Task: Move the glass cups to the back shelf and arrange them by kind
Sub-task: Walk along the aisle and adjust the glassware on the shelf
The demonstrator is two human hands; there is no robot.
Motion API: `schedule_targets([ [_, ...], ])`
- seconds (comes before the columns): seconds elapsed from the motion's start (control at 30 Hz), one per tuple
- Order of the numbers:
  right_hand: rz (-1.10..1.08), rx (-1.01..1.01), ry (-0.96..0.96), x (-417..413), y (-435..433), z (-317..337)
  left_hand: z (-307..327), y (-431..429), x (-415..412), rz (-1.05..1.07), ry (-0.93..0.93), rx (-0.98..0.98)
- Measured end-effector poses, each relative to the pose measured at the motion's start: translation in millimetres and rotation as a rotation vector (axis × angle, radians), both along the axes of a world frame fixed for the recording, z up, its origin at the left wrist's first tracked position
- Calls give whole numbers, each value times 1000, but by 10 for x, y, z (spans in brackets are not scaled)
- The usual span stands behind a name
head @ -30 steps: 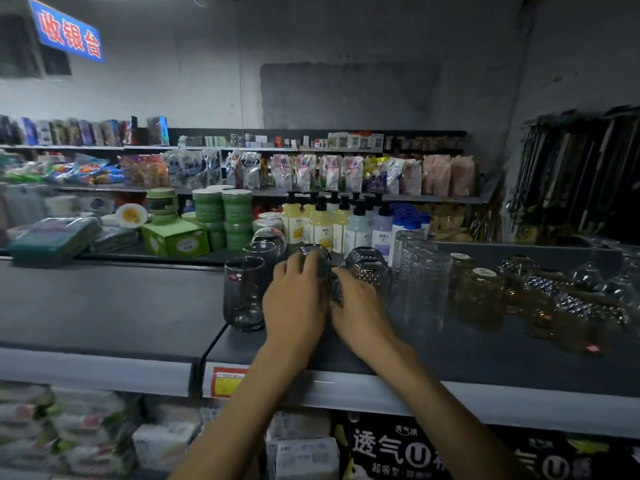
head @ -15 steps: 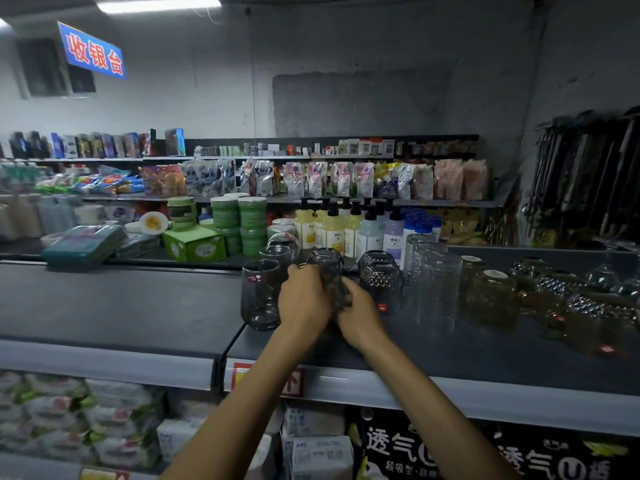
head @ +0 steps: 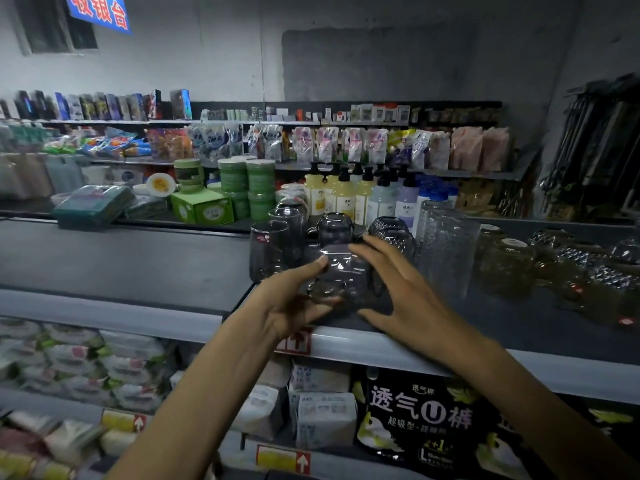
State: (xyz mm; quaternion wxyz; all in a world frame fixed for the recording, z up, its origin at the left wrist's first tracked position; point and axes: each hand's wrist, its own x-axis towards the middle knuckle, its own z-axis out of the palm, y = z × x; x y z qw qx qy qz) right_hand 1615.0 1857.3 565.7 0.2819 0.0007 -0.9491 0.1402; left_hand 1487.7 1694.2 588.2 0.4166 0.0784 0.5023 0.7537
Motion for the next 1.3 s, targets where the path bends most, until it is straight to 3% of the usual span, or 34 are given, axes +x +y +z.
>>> schedule_targets([
  [0.17, 12, 67, 111, -24, 57, 103, 21, -14, -53, -84, 60, -74],
  [0.33, -110, -159, 125, -108, 93, 445, -150, -97, -135, -35, 157, -12],
  [0.47, -236, -210, 35, -394, 218, 677, -236, -93, -98, 181, 623, -84],
  [0.57, -269, -159, -60, -660, 271, 818, -308, 35, -180, 207, 1057, -226],
  [0.63, -267, -122, -115, -845, 283, 903, -312, 115, -194, 204, 1209, -325],
  [0.87, -276, 43, -324, -1373, 300, 1037, -390, 378, -331, 185, 1101, -419],
  [1.3, -297, 146, -493, -1592, 414, 775, -352, 565, -462, 160, 1032, -560],
])
